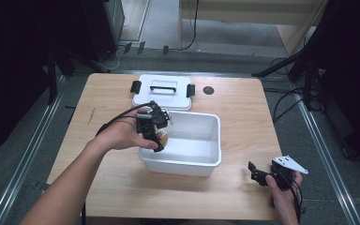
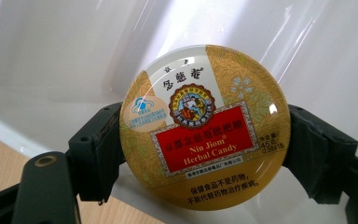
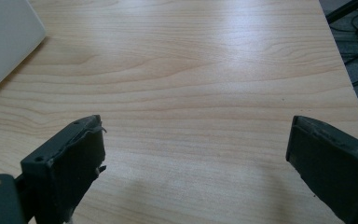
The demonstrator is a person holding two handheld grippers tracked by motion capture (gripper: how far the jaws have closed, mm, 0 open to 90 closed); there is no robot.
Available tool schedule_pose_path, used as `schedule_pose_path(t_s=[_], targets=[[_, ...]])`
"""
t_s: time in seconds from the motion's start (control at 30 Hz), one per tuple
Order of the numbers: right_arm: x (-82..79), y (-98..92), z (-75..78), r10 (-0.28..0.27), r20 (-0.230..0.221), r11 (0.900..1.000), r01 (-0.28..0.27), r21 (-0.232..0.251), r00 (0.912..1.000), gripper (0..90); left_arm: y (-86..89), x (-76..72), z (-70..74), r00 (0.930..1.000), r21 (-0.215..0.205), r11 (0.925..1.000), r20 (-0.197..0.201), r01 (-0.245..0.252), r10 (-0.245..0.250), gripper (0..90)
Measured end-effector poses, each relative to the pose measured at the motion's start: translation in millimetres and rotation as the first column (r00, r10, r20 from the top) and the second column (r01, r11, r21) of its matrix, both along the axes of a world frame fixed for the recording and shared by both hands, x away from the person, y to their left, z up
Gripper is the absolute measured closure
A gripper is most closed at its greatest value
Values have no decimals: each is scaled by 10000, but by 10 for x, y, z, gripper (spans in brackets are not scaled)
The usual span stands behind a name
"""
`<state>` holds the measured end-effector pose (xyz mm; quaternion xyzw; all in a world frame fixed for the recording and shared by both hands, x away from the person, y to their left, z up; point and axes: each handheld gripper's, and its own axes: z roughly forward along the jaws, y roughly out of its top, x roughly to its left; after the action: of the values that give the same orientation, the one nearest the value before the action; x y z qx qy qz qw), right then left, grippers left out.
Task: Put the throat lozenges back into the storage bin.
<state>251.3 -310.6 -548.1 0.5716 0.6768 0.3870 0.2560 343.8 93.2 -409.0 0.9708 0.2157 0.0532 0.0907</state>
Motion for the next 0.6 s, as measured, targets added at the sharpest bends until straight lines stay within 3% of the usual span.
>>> schedule_pose_path(t_s=[0.27,0.37,0.5,0.6], targets=[[0,0,0,7,-6,10000,-7,0,10000,44,-16,-17,-121,9993,151,9992,44,371,-372,214],[-1,1,1,12,-17,10000,-12,1,10000,44,-45,-38,-166,9979,487,9970,203,607,-618,214],[-1,2,0,14,-16,10000,-14,-6,10000,44,-80,-86,-247,9924,1033,9883,376,1127,-1171,214],[0,2,0,15,-16,10000,-15,-11,10000,44,-81,-86,-271,9930,1089,9880,305,1098,-1137,213]])
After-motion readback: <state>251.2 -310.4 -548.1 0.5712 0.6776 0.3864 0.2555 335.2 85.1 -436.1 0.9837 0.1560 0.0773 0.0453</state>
